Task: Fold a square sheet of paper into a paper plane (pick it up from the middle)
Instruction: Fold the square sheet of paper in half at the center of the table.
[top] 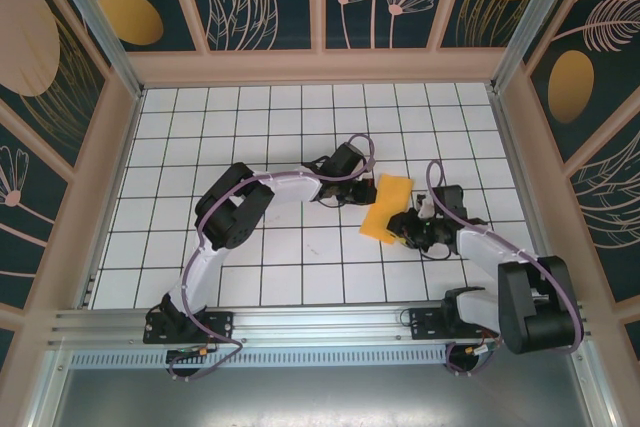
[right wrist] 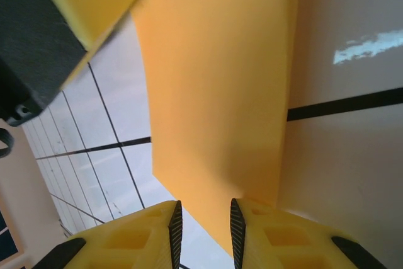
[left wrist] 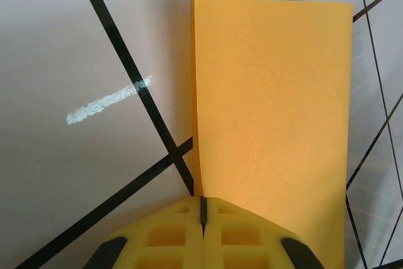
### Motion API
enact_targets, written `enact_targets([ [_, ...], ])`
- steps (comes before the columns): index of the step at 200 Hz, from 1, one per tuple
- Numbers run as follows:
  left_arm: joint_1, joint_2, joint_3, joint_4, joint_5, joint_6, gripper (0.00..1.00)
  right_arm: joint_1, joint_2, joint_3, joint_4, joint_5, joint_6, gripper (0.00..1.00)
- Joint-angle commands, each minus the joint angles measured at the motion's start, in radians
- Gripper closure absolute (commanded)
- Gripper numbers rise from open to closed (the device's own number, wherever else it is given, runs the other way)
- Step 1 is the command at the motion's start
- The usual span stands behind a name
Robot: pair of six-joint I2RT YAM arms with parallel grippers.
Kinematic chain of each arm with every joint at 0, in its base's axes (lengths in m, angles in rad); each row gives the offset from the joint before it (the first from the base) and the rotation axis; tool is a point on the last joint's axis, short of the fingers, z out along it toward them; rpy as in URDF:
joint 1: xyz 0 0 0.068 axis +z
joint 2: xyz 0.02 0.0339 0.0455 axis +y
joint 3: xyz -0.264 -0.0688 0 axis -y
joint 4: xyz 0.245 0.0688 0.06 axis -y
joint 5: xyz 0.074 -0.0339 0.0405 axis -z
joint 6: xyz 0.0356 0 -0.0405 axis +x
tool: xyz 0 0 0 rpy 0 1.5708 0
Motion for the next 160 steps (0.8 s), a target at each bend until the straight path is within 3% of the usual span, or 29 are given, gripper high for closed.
enact_targets([
  [1, 0.003, 0.043, 0.012, -0.045, -0.01, 0.03, 0.97, 0.005, 0.026, -0.02, 0.022, -0.006, -0.022, 0.69],
  [57, 0.002, 0.066, 0.015, -0.043, 0.0, 0.026, 0.97, 0.004, 0.054, -0.016, -0.024, 0.081, -0.035, 0.68],
  [76, 0.002, 0.064, 0.011, -0.043, 0.003, 0.028, 0.97, 0.003, 0.061, -0.007, -0.034, 0.062, -0.046, 0.7],
  [119, 0.002, 0.041, 0.011, -0.035, 0.004, 0.022, 0.98, -0.001, -0.078, 0.075, -0.08, 0.046, -0.026, 0.67],
  [160, 0.002, 0.043, 0.042, -0.033, 0.006, 0.019, 0.98, -0.008, -0.039, 0.064, -0.037, -0.039, -0.022, 0.73],
])
